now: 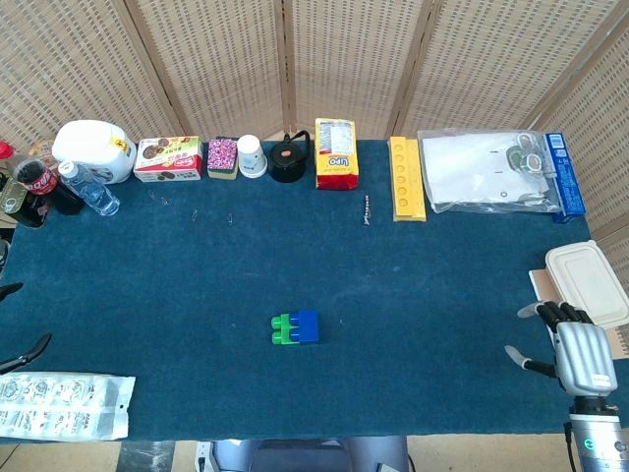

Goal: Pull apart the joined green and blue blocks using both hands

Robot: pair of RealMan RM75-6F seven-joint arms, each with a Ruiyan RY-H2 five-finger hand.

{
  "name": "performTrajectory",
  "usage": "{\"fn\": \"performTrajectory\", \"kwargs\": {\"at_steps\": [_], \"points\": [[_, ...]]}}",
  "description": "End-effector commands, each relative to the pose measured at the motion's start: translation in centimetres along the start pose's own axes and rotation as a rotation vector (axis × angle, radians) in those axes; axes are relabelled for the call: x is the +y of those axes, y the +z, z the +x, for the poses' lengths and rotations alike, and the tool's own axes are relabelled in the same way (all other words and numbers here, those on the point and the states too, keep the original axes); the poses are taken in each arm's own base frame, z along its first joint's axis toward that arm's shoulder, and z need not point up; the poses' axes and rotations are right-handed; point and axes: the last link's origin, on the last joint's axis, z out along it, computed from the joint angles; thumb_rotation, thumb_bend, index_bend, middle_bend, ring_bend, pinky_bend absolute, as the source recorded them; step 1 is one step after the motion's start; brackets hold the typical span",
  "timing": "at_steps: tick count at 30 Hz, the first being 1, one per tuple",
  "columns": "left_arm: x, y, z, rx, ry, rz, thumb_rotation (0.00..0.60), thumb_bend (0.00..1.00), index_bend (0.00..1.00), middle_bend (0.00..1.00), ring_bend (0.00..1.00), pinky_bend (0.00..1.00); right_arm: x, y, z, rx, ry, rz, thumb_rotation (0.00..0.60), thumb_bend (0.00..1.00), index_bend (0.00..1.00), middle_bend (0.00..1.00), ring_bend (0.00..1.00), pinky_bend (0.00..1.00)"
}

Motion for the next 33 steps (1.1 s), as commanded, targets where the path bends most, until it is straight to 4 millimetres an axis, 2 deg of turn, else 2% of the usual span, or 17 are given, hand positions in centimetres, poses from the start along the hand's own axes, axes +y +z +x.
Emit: {"fn": "performTrajectory", "kwargs": {"at_steps": [1, 11, 17, 26, 29, 33], "points": [[0.1, 0.0, -0.1, -0.002, -0.002, -0.002, 0.352, 0.23, 0.25, 0.12, 0.09, 0.16, 0.1, 0.1, -0.1, -0.006, 0.002, -0.002, 0.524, 0.19, 0.42, 0.41, 0.33, 0.32], [-0.1, 0.0, 0.4, 0.011, 0.003, -0.005, 0.352, 0.23, 0.24, 0.12, 0.09, 0.16, -0.4, 0.1, -0.1, -0.008, 0.014, 0.009, 0.522, 0.19, 0.42, 0.41, 0.33, 0.32], [0.0, 0.1, 0.8, 0.019, 0.01, -0.009, 0.354, 0.23, 0.25, 0.12, 0.09, 0.16, -1.5, 0.4, -0.1, -0.046, 0.098, 0.075, 0.526, 0.19, 0.42, 0.41, 0.33, 0.32], [0.0, 0.1, 1.4, 0.03, 0.025, -0.007, 0.359, 0.23, 0.24, 0.12, 0.09, 0.16, -5.2, 2.2, 0.0, -0.135, 0.238, 0.265, 0.526, 0.2, 0.37, 0.39, 0.32, 0.32], [0.1, 0.2, 1.6, 0.032, 0.029, -0.01, 0.352, 0.23, 0.24, 0.12, 0.09, 0.16, -7.4, 3.0, -0.4, -0.181, 0.272, 0.343, 0.524, 0.19, 0.31, 0.35, 0.31, 0.32], [0.3, 0.4, 1.8, 0.033, 0.034, -0.015, 0.355, 0.23, 0.25, 0.12, 0.09, 0.16, -10.5, 4.4, -1.6, -0.262, 0.28, 0.419, 0.523, 0.16, 0.19, 0.25, 0.25, 0.29]]}}
